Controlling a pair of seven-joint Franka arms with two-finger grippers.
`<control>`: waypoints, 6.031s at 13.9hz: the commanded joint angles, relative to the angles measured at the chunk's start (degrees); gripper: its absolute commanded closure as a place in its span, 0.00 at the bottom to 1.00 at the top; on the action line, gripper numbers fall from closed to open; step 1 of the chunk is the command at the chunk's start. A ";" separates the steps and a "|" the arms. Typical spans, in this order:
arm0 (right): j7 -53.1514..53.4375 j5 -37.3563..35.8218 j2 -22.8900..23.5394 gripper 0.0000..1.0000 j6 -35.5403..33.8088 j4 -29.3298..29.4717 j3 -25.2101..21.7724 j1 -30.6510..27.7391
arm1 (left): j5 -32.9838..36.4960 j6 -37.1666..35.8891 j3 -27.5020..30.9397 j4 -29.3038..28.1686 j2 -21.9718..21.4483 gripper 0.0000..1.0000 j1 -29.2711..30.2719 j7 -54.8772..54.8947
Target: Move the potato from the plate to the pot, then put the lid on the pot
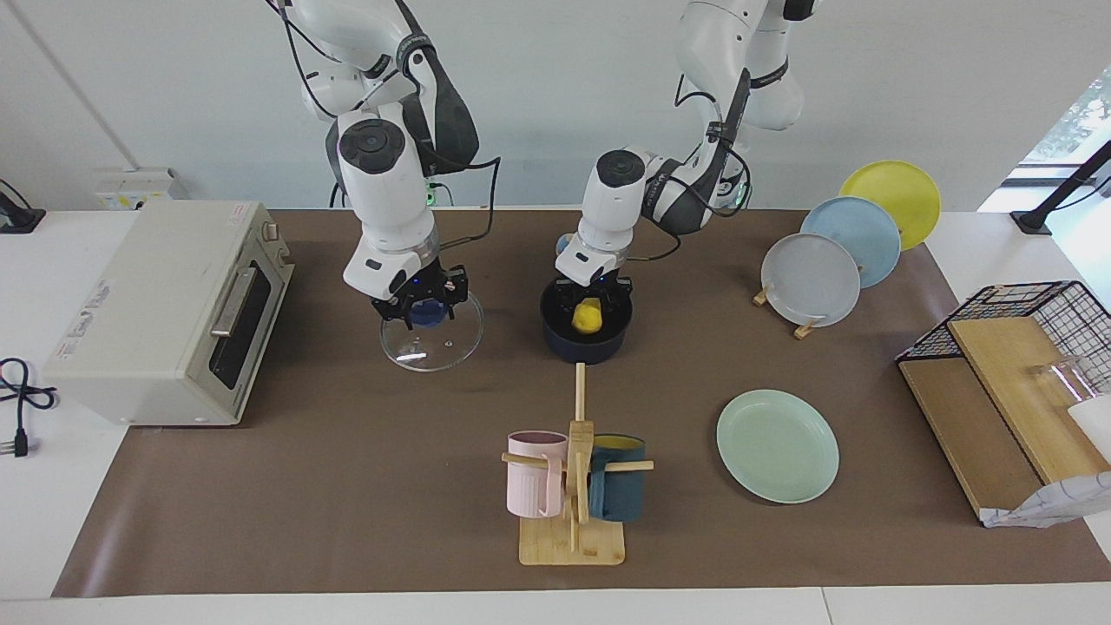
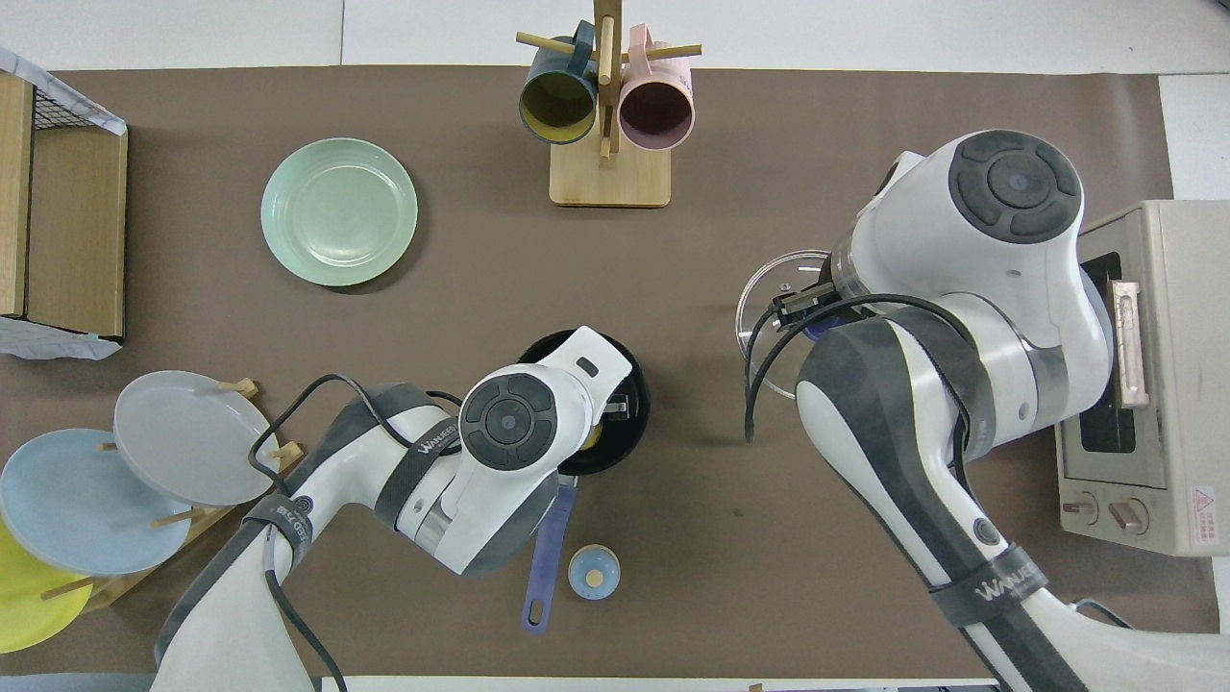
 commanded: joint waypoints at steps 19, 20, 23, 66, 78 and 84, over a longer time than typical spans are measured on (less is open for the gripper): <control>26.34 1.64 4.79 1.00 -0.45 10.62 0.12 15.64 | -3.21 -39.48 1.58 21.27 -13.73 0.00 23.85 28.72; 29.85 1.30 6.72 1.00 -0.45 12.73 0.04 18.53 | -3.21 -42.47 1.67 23.46 -13.81 0.00 26.58 32.76; 36.30 -4.30 12.26 1.00 -0.98 17.32 0.12 23.39 | -2.51 -45.93 1.49 24.89 -14.60 0.00 33.01 41.13; 34.21 -6.09 7.11 0.00 -0.62 11.70 -0.75 17.88 | 2.94 -51.93 3.87 32.19 -12.58 0.00 31.97 40.01; 11.25 -5.04 -9.52 0.00 -25.13 13.81 -1.10 -1.91 | 2.50 -53.05 3.16 31.84 -12.41 0.00 33.20 39.92; 6.07 -1.70 -9.87 0.00 -27.88 13.99 -3.57 -5.43 | 2.50 -52.70 3.34 31.83 -12.76 0.00 33.20 40.09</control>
